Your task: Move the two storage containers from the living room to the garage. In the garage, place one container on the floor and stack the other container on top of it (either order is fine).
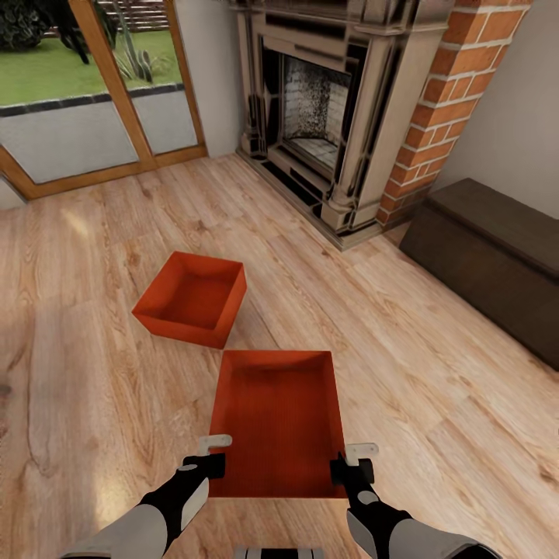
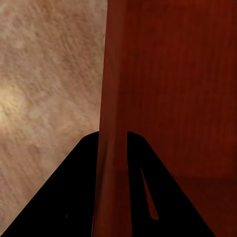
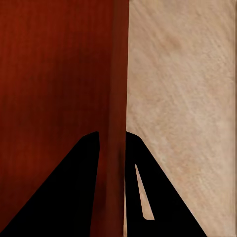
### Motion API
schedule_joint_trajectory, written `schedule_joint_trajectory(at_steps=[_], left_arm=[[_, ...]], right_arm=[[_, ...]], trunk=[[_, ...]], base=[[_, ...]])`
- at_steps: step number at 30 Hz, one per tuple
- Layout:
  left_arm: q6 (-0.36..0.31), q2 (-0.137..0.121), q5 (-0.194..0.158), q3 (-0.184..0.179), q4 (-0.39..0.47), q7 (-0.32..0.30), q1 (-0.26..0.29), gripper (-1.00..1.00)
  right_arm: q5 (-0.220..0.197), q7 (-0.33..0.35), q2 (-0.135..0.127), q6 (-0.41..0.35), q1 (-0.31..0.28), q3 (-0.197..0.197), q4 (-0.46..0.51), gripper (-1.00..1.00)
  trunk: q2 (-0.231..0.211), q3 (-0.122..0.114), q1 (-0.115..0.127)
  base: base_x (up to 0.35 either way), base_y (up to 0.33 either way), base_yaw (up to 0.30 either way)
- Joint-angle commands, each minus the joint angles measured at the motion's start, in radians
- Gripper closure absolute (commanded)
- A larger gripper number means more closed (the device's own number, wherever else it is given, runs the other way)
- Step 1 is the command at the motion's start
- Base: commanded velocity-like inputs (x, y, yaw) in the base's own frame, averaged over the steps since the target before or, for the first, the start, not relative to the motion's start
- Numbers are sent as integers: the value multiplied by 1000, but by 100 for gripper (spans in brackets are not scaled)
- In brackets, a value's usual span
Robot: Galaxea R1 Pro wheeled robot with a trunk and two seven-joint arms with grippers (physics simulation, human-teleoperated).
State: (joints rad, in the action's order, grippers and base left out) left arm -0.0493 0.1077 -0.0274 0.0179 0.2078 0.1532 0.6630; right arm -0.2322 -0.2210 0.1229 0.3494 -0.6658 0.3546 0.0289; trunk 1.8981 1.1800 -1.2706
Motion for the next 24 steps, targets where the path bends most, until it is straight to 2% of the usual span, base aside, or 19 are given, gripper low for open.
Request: schedule_joint_trajectory(at_steps=[1, 24], left_arm=[[-6, -5, 6, 20, 1, 17, 0, 100], [-6, -5, 6, 20, 1, 17, 0, 100]], right_arm=[[-22, -12, 0, 11, -1, -36, 0, 100], [-22, -12, 0, 13, -1, -37, 0, 100]], trunk=[[-7, -3, 4], [-168, -75, 92]], base=[[0, 0, 0], [0, 0, 0]])
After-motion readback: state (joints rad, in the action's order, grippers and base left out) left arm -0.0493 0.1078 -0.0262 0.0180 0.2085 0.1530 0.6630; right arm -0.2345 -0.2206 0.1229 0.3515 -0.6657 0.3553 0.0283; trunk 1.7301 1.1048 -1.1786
